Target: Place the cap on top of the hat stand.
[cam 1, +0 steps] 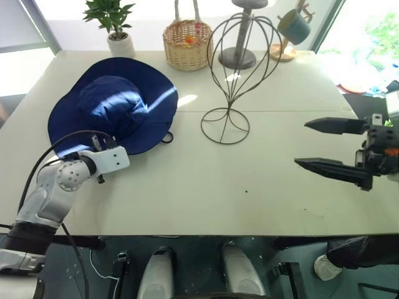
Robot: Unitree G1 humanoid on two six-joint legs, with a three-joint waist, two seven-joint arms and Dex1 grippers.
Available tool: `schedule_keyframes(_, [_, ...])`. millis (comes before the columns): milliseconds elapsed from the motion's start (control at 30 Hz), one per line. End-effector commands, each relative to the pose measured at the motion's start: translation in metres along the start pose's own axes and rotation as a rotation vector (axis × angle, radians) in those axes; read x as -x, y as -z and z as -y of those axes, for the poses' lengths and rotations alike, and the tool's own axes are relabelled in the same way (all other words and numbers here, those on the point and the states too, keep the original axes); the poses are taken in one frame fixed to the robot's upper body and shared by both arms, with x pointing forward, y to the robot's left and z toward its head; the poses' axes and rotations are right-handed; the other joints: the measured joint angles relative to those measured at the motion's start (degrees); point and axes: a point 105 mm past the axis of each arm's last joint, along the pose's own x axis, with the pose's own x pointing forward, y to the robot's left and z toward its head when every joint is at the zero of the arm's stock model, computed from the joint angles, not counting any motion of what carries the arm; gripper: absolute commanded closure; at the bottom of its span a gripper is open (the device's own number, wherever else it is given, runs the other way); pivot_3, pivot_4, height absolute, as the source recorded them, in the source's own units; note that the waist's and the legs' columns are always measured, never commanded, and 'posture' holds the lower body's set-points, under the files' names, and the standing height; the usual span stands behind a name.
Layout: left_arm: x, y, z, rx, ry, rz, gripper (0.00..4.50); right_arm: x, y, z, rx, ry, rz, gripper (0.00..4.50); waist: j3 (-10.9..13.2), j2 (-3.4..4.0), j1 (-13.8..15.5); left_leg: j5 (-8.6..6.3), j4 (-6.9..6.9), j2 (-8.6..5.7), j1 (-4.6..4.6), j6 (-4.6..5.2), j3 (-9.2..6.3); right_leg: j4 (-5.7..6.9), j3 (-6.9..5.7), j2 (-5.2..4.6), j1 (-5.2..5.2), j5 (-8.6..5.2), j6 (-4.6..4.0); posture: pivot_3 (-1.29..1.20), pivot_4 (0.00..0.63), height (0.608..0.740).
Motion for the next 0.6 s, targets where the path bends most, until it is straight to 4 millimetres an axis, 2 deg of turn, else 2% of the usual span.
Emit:
schedule_keyframes(33, [0.004, -0.012, -0.036, 0.357, -0.066, 0.056, 4.46, 0.004, -0.011, 0.003, 0.066, 0.034, 0.009, 0.00, 0.01, -0.02, 0.30, 0.00, 0.03, -0.01, -0.01, 0.00, 0.00, 0.00, -0.01, -0.01, 0.03, 0.00, 0.00, 0.00, 0.150, 0.740])
schedule_keyframes(200, [0.011, -0.045, -0.079, 0.392, -0.105, 0.197, 4.46, 0.009, -0.015, 0.014, 0.098, 0.077, 0.013, 0.00, -0.02, -0.12, 0.11, 0.00, 0.12, -0.01, -0.18, 0.00, -0.14, -0.03, -0.08, 0.02, -0.01, 0.15, 0.27, 0.00, 0.150, 0.740])
schedule_keyframes(333, [0.024, -0.092, -0.133, 0.373, -0.183, 0.368, 4.46, 0.017, -0.021, 0.025, 0.128, 0.118, 0.014, 0.00, 0.00, -0.13, 0.29, 0.00, 0.14, -0.04, -0.26, 0.00, -0.23, -0.04, -0.12, 0.04, -0.01, 0.16, 0.31, 0.00, 0.150, 0.740])
schedule_keyframes(433, [0.032, -0.120, -0.158, 0.309, -0.222, 0.445, 4.46, 0.025, -0.027, 0.034, 0.140, 0.154, 0.037, 0.00, -0.01, -0.13, 0.16, 0.01, 0.23, -0.06, -0.51, 0.01, -0.31, -0.10, -0.16, 0.05, -0.13, 0.23, 0.43, 0.00, 0.150, 0.740])
schedule_keyframes(500, [0.035, -0.129, -0.167, 0.285, -0.236, 0.471, 4.46, 0.029, -0.031, 0.038, 0.143, 0.172, 0.053, 0.00, -0.02, -0.10, -0.06, 0.01, 0.19, -0.07, -0.53, 0.01, -0.32, -0.15, -0.16, 0.05, -0.14, 0.25, 0.46, 0.00, 0.150, 0.740])
schedule_keyframes(600, [0.045, -0.155, -0.191, 0.205, -0.293, 0.546, 4.46, 0.043, -0.039, 0.051, 0.140, 0.246, 0.093, 0.00, -0.01, -0.09, -0.10, 0.00, 0.12, -0.07, -0.51, 0.02, -0.33, -0.13, -0.16, 0.06, -0.19, 0.25, 0.48, 0.00, 0.150, 0.740])
